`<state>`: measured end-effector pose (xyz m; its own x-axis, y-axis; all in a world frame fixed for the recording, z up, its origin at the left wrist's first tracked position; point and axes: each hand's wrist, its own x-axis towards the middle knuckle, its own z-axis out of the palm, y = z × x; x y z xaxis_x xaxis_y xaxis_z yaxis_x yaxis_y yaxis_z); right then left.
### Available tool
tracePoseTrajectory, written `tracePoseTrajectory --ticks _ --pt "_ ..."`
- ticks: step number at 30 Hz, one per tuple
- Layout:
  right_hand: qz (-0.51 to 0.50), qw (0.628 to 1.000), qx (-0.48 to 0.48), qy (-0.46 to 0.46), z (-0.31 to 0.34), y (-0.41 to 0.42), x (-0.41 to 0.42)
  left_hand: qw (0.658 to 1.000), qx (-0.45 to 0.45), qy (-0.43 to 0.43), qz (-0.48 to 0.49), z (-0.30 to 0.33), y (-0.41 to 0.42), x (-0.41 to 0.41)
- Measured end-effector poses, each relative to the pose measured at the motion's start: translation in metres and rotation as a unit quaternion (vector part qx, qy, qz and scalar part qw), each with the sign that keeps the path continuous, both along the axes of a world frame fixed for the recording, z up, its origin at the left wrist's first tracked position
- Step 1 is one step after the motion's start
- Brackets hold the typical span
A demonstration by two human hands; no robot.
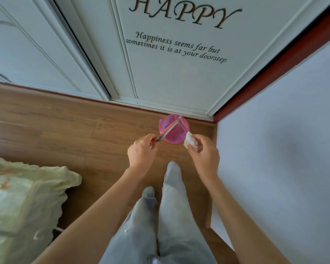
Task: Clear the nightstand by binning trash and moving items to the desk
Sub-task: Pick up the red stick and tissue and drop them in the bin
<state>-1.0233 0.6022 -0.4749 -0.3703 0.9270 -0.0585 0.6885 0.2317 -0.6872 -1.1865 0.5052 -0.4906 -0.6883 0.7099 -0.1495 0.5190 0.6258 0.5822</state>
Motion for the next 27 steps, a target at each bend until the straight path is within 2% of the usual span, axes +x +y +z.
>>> tracePoseTrajectory --ticks 6,12,19,27 --pt "0.017 1.000 -0.014 -0.016 -0.031 0.087 -0.025 0.999 -0.022 -0.016 0.037 -0.030 0.073 -0.026" --pt "0.023 0.998 -0.041 -0.030 -0.075 0.148 -0.044 0.998 -0.040 -0.020 0.041 -0.089 0.132 -0.043" --pt "0.026 0.997 -0.059 -0.038 -0.153 0.182 -0.059 0.996 -0.083 -0.041 0.004 -0.185 0.173 -0.054" --pt "-0.022 0.994 -0.086 -0.060 -0.266 0.190 -0.060 0.988 -0.142 -0.057 -0.034 -0.304 0.190 -0.065"
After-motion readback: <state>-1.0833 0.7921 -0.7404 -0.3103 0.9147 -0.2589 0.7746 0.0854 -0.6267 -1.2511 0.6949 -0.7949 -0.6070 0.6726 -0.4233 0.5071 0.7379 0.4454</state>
